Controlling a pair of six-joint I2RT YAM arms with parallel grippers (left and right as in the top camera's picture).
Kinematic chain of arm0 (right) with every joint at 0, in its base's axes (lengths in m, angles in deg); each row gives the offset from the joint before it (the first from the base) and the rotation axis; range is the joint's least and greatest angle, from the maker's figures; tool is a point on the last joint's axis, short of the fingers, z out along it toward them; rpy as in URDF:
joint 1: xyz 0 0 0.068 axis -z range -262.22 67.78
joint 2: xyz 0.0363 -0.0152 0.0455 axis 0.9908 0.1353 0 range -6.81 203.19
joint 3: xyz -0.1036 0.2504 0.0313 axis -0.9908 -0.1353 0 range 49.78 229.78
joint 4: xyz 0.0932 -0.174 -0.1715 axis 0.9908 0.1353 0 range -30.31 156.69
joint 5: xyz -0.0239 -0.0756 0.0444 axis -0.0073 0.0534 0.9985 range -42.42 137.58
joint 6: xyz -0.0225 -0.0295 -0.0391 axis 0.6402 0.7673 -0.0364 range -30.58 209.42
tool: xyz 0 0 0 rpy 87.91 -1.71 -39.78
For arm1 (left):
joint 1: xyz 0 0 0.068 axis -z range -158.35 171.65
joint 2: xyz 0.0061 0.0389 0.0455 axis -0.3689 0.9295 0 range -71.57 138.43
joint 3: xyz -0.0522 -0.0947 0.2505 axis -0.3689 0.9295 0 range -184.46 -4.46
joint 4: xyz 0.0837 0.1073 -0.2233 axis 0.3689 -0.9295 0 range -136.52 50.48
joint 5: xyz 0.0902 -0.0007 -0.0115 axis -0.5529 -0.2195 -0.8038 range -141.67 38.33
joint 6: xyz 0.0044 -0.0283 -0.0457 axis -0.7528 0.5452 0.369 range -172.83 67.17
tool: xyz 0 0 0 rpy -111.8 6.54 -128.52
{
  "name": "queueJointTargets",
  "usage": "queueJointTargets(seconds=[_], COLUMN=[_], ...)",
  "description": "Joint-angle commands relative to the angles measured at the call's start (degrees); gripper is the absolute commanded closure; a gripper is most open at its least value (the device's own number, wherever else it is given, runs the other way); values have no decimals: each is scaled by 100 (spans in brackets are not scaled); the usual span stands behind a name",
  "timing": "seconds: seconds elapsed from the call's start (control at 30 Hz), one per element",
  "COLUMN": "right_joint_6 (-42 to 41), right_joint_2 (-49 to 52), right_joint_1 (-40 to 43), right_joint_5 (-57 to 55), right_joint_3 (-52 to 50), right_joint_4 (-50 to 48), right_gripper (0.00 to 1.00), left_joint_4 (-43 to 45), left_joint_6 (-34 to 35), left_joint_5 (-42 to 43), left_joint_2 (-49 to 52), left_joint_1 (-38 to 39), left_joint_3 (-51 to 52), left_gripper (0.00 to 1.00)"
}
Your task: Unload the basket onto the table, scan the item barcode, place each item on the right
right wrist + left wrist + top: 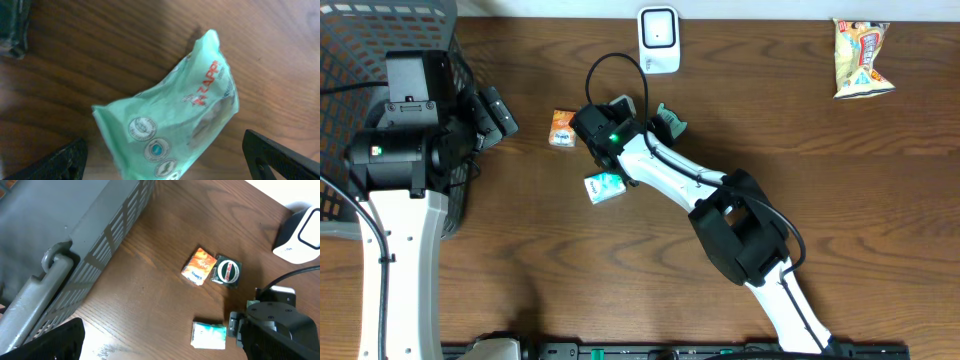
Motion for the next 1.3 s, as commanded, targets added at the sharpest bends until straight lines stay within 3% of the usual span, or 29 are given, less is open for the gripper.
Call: queueJointTargets(seconds=[0.0,0.1,0.2,0.4,0.5,0.67,0.7,0.83,0.97,1.27], right_joint_6=[92,197,197,197,269,841,839,839,839,837], right_joint_2=[319,431,492,535,535,553,553,553,551,-114], right_joint_1=[31,81,160,452,658,988,1054,1228,1294,1244], right_joint_5=[-140,-140,-63,522,1078,2553,2675,2865,2881,3112], right_joint_3=[2,0,0,0,0,0,0,0,2,42], right_joint_4=[15,-13,-7,-103,-144,-199,-199,-170,-50,302], right_gripper=[5,9,19,25,30,29,34,68,85,92], left_joint_4=[-9,-9,-9,-9,-9,-9,-9,-9,-9,-9], left_joint_6=[52,50,52,50,50,50,50,50,50,52], left_joint_5=[-33,-33,-33,-33,-33,-33,-33,-33,-33,-33], left_joint_2=[-33,-33,-33,-33,-33,-33,-33,-33,-33,-33], left_joint_1=[-24,-24,-24,-24,-24,-24,-24,-24,-24,-24], left_joint_3=[0,0,0,0,0,0,0,0,0,0], left_gripper=[2,2,2,2,2,2,3,2,2,2])
